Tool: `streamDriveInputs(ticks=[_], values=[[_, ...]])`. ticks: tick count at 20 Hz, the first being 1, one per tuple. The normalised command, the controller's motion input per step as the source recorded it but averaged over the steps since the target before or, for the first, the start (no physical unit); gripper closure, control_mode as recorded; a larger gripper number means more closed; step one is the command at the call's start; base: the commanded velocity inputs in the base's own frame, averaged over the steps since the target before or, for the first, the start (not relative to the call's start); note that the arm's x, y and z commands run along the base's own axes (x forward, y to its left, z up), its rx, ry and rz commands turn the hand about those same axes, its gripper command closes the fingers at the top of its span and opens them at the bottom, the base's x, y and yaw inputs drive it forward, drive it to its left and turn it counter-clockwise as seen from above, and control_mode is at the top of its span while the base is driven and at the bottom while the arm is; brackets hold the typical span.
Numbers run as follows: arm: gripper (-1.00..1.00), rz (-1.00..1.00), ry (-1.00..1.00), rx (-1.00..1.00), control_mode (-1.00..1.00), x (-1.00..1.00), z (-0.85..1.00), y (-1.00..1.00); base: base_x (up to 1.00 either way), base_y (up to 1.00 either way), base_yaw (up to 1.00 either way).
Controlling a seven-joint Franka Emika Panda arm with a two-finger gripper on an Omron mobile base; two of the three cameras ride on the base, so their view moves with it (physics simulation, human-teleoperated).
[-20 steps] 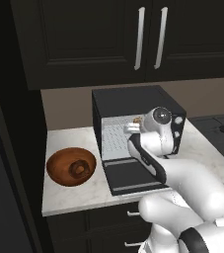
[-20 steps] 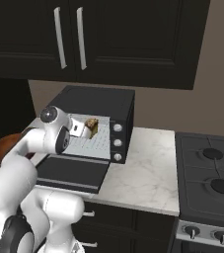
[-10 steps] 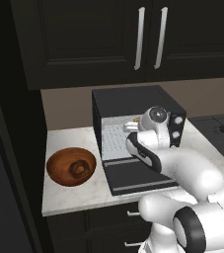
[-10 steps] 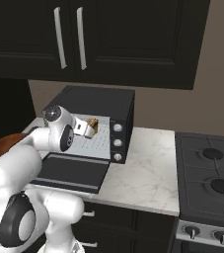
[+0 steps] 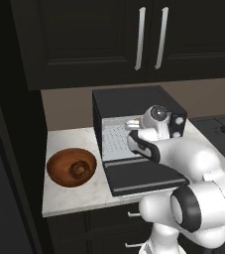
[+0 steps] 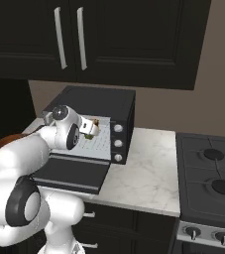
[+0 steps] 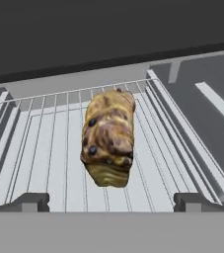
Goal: Pick up the heated bread from the toaster oven and place it in the bowl. Then move the bread bowl to the dining counter.
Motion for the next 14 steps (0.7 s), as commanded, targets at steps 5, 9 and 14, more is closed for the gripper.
streamDriveInputs(ticks=[5, 9, 14], values=[[-1.0, 0.0, 0.02, -0.01, -1.0, 0.32, -0.06, 0.0, 0.0, 0.0, 0.0], [-1.0, 0.0, 0.0, -0.04, -1.0, 0.19, -0.16, 0.0, 0.0, 0.0, 0.0], [-1.0, 0.0, 0.0, -0.04, -1.0, 0.16, -0.2, 0.0, 0.0, 0.0, 0.0]])
